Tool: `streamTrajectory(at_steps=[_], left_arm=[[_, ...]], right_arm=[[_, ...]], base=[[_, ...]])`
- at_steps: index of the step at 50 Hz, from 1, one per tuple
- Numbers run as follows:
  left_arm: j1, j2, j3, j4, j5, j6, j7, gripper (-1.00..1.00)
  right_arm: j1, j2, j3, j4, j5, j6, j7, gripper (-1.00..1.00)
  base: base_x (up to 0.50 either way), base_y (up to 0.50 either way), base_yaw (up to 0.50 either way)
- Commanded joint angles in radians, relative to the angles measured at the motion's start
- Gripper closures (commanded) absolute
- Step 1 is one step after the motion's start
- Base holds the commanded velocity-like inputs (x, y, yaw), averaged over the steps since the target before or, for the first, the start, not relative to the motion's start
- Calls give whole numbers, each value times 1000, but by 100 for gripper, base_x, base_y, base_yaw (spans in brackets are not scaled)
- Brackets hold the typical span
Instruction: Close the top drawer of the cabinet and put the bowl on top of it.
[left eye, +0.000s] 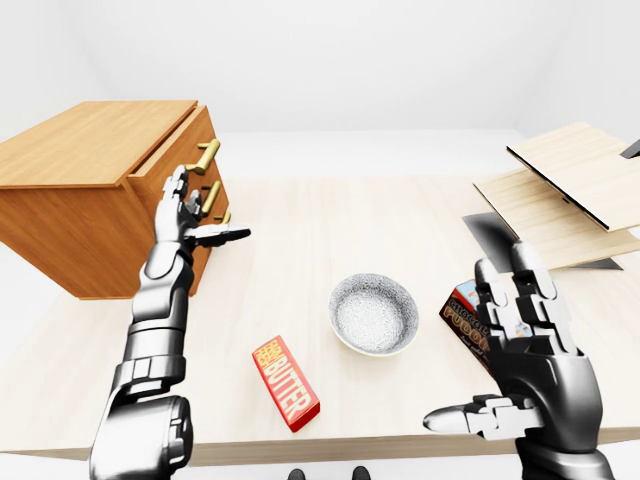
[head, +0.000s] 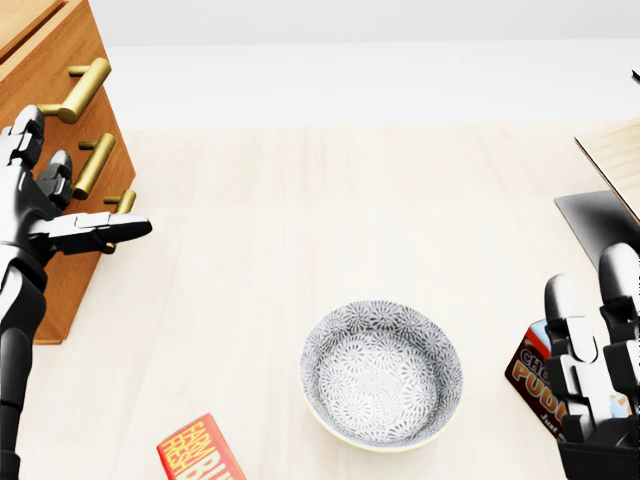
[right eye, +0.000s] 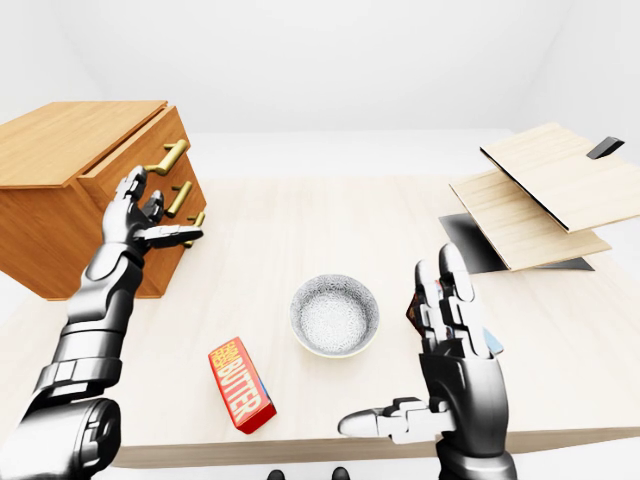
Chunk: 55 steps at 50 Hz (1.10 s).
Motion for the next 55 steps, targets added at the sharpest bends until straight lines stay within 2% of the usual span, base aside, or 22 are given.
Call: streamTrajectory(at_steps=[1,16,31,55], left_arm=[[-48,32,6,112,-23,0,-10,-100],[-54,71,27,128,-65,0,-16,-100],[-54,77,28,126,-85,0,-13,-100],[-47,130,64,100,-148,0,-11,-100]], right_arm=[[8,-18,22,8,-6,-16,-15,-100],[-2,-34,42,29,-20,-17,-32,-100],[1,-43,48,28,-19,-17,-39,-100],[7,-46,49,28,-15,-17,-39,-100]], base=[[0,0,0],[0,0,0],[0,0,0],[0,0,0]])
